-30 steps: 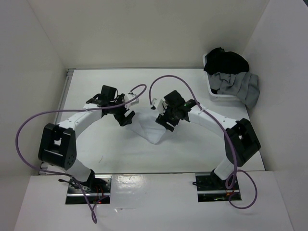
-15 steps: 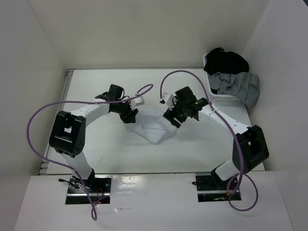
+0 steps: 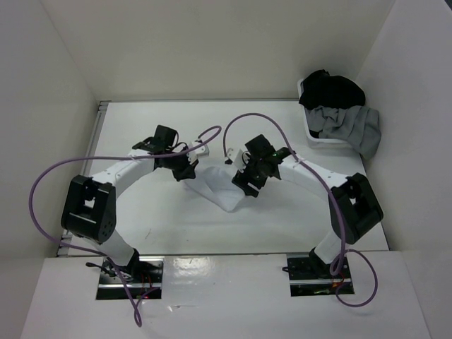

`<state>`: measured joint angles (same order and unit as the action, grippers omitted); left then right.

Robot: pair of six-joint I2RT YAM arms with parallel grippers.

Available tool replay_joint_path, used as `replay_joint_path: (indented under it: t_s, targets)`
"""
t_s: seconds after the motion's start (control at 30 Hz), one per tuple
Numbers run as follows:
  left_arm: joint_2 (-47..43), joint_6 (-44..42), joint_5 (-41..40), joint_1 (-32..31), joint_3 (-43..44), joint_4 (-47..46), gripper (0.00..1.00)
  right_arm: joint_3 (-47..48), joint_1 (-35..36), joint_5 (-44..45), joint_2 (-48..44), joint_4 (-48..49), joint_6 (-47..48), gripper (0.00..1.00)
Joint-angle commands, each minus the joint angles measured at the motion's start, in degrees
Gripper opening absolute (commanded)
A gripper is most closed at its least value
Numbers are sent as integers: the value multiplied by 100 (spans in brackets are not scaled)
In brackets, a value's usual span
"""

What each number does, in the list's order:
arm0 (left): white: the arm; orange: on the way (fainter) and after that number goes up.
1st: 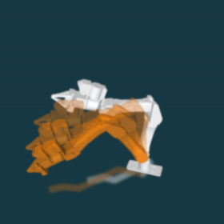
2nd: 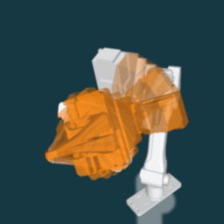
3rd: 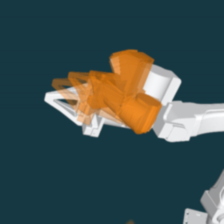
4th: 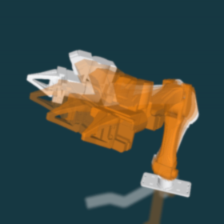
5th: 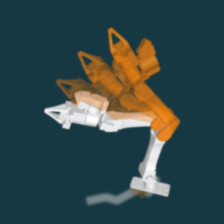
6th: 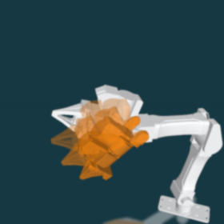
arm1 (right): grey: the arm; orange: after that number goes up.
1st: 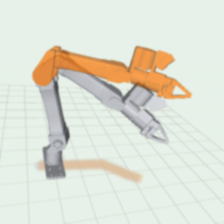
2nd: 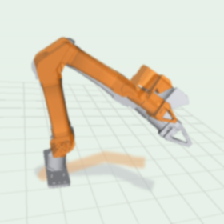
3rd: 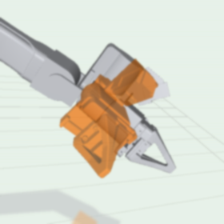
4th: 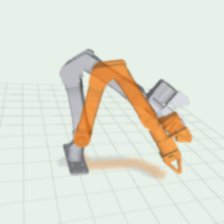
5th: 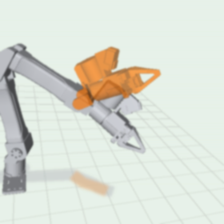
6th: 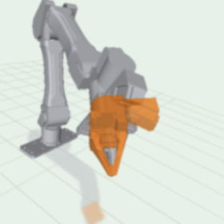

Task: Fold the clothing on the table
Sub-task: Fold the skirt

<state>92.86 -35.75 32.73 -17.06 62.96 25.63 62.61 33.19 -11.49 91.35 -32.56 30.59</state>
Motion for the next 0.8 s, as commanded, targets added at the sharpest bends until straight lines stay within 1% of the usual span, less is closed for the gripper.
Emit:
replay_joint_path:
  t_s: [0.0,0.47,0.77]
  targets:
    - [-268,-29,146,27,-64,82,15,32,214,-160,93,48,166,79]
    - [-163,24,93,80,-64,135,15,-135,548,-442,-565,-391,167,79]
    - [-163,77,93,80,-12,188,15,-355,662,-495,-496,-392,219,79]
